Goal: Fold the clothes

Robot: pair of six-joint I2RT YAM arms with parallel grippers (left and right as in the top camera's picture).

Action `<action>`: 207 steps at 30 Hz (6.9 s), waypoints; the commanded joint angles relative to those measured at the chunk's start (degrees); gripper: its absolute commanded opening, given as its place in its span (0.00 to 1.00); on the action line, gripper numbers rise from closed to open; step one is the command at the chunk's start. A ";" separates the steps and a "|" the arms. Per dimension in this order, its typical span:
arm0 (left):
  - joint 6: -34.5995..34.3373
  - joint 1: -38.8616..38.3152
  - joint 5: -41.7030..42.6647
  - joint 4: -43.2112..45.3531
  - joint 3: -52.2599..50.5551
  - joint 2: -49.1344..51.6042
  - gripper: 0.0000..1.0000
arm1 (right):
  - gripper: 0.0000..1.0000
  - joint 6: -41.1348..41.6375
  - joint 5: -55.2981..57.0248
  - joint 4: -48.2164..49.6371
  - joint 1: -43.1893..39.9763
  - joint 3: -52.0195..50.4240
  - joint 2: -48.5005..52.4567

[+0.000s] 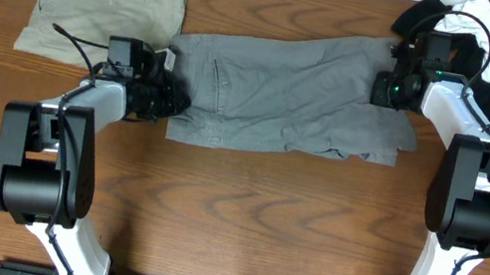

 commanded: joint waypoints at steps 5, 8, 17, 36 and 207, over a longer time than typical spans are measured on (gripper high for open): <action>-4.02 2.82 -2.16 -2.36 0.31 0.44 0.06 | 0.01 -0.15 -1.42 -1.90 -0.09 -3.23 7.23; -4.07 4.11 -2.82 -3.23 0.37 -3.17 0.06 | 0.01 -0.55 -4.24 -3.17 -0.04 -3.23 7.23; -3.91 5.18 -14.73 -11.80 0.37 -21.27 0.06 | 0.01 -1.20 -6.32 -5.40 -0.04 -3.23 7.23; -8.59 -5.99 -14.69 -3.56 0.37 -24.90 0.06 | 0.01 -1.79 -12.24 -4.87 4.09 -3.02 6.47; -0.02 -14.56 -41.20 27.54 1.07 4.31 0.46 | 0.28 -3.10 -6.64 -14.38 -6.71 6.14 -17.53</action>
